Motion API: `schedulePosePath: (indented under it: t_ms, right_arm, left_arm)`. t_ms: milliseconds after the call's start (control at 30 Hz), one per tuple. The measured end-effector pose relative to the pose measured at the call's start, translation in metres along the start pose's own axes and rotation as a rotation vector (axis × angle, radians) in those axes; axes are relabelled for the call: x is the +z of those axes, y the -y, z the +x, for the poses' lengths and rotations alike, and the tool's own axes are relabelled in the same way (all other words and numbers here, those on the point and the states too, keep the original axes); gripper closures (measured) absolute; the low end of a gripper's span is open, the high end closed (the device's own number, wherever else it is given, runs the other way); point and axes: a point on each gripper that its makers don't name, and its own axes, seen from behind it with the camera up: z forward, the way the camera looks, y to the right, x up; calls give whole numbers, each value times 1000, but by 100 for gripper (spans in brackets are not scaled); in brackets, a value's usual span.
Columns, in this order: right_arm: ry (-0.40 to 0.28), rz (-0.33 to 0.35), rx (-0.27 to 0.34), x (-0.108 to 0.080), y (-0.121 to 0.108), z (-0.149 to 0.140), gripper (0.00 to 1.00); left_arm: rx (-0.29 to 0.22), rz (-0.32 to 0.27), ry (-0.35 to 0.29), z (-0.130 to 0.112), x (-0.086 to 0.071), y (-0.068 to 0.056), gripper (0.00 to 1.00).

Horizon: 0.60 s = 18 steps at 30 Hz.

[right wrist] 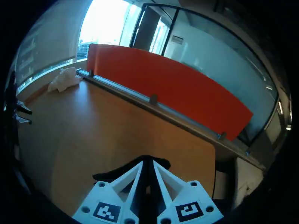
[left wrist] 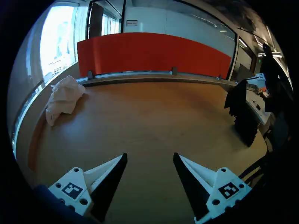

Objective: Fold towel

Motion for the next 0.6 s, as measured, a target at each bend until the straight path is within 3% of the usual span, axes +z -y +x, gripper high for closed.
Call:
schedulePosePath:
  t_ms: [600]
  right_arm:
    - [25, -71, 39, -29, -52, -33, 96]
  left_arm:
    - [28, -25, 2, 8, 10, -25, 9]
